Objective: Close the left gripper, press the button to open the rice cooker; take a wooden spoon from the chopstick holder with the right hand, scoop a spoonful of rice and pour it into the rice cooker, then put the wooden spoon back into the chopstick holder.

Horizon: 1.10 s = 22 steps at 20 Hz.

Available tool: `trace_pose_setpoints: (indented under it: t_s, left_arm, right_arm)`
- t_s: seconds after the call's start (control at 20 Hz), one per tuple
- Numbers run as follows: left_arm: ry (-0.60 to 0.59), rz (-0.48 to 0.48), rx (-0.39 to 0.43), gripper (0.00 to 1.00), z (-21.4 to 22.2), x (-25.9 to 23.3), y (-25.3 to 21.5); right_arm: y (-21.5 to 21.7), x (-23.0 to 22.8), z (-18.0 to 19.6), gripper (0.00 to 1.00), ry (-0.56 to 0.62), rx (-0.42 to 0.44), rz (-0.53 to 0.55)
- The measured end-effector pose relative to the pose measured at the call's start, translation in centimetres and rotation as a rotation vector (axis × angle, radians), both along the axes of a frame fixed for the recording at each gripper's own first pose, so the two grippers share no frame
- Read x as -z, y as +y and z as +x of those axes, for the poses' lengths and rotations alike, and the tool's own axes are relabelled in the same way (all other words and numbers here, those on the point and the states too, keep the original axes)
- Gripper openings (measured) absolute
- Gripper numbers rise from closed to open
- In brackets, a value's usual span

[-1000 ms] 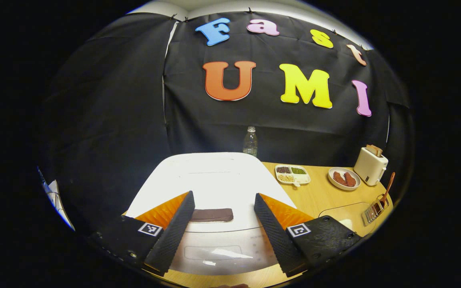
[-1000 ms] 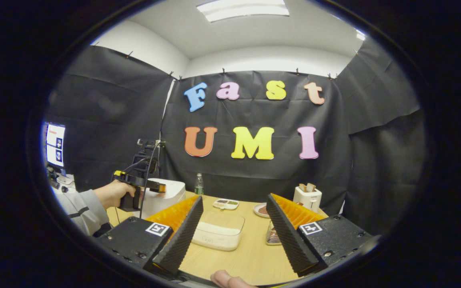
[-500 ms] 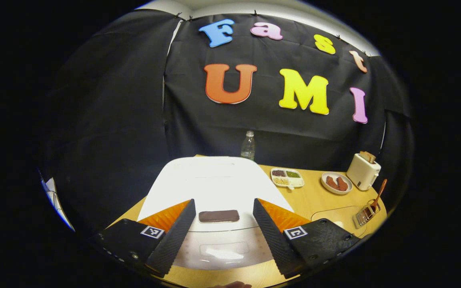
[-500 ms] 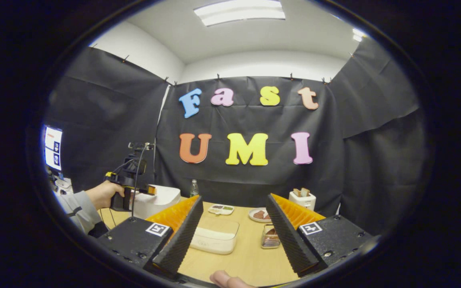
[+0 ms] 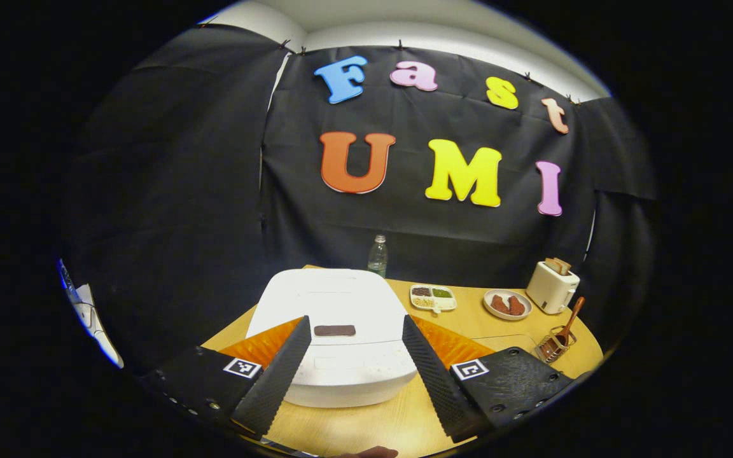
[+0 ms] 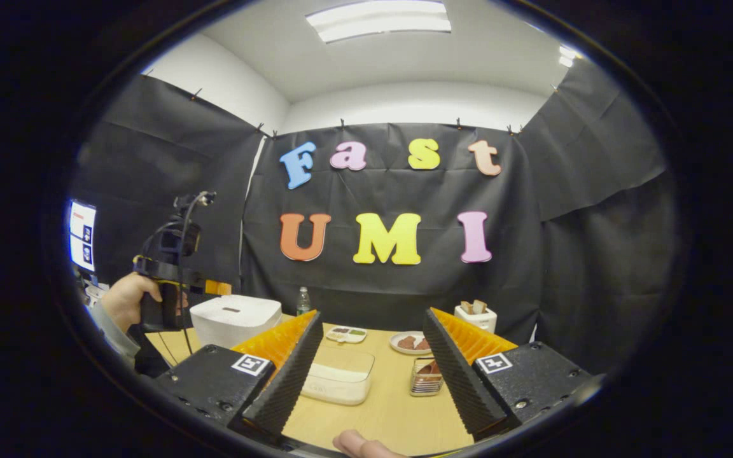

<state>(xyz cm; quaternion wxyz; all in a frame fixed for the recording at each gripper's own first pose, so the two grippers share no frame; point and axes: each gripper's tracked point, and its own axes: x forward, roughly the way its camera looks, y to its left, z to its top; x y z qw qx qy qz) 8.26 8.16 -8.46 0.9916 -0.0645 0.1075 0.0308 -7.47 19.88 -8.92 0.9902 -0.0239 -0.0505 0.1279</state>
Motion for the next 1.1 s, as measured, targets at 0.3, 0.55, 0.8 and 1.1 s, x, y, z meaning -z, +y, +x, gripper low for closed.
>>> trace_pose_setpoints:
  t_s: [0.3, 0.55, 0.8, 1.1]
  left_arm:
    - [-0.080, 0.013, 0.108, 0.95, -8.9, -2.0, -6.8]
    - [-0.194, 0.036, 0.165, 0.94, -13.7, -4.7, -10.3]
    - [-0.271, 0.051, 0.149, 0.94, -17.1, -5.0, -11.6]
    - [-0.271, 0.094, 0.143, 0.94, -17.6, -3.8, -13.0]
  right_arm:
    - [-0.7, -0.1, 0.1, 1.00, 0.010, 0.018, 0.031]
    - [-2.5, 0.0, 0.0, 1.00, 0.027, 0.046, 0.043]
    - [-3.6, 0.4, 0.0, 1.00, 0.044, 0.062, 0.045]
    - [-3.7, 1.0, -0.1, 1.00, 0.072, 0.054, 0.047]
